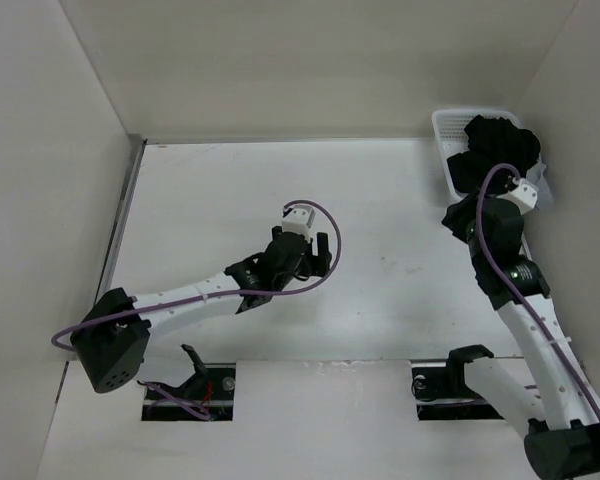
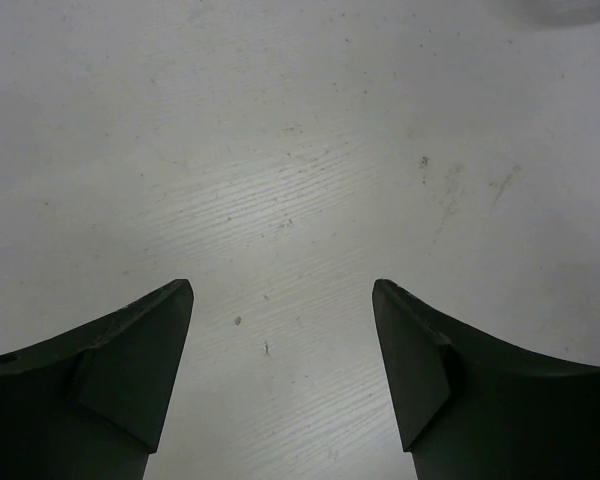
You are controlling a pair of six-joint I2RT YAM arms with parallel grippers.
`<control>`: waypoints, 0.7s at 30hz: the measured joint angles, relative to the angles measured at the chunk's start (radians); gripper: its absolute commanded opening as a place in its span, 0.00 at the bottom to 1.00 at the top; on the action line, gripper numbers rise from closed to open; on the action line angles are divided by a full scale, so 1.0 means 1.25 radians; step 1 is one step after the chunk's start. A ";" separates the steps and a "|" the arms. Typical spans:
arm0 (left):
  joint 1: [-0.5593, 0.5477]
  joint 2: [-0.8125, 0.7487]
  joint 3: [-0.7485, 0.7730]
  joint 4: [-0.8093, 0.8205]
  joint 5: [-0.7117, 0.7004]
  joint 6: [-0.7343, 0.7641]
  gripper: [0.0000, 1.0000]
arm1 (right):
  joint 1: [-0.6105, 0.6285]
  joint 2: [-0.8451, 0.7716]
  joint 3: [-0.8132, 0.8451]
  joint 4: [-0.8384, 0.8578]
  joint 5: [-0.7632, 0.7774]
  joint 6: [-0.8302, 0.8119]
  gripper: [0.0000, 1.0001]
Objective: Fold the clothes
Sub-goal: Grab the tank top from the pile
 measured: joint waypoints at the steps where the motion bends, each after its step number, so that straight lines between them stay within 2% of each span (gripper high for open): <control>1: 0.003 0.001 -0.006 0.005 0.006 -0.002 0.74 | -0.015 0.019 -0.001 0.014 -0.019 -0.002 0.47; 5: 0.014 0.001 -0.028 0.038 0.033 -0.013 0.74 | -0.071 0.091 -0.003 0.078 -0.086 -0.013 0.15; 6: 0.016 0.001 -0.032 0.047 0.039 -0.015 0.74 | -0.089 0.110 -0.003 0.094 -0.103 -0.016 0.11; 8: 0.022 0.001 -0.042 0.065 0.052 -0.019 0.74 | -0.125 0.146 -0.001 0.117 -0.129 -0.021 0.10; 10: 0.028 0.003 -0.051 0.084 0.062 -0.024 0.74 | -0.164 0.187 0.007 0.136 -0.154 -0.024 0.13; 11: 0.032 0.005 -0.055 0.095 0.068 -0.027 0.74 | -0.181 0.208 0.013 0.147 -0.164 -0.024 0.18; 14: 0.041 0.010 -0.069 0.122 0.078 -0.032 0.73 | -0.228 0.294 0.050 0.192 -0.192 -0.028 0.45; 15: 0.044 0.010 -0.075 0.130 0.080 -0.034 0.73 | -0.239 0.329 0.068 0.211 -0.200 -0.029 0.51; 21: 0.066 0.010 -0.104 0.164 0.088 -0.041 0.73 | -0.269 0.602 0.231 0.317 -0.263 -0.051 0.59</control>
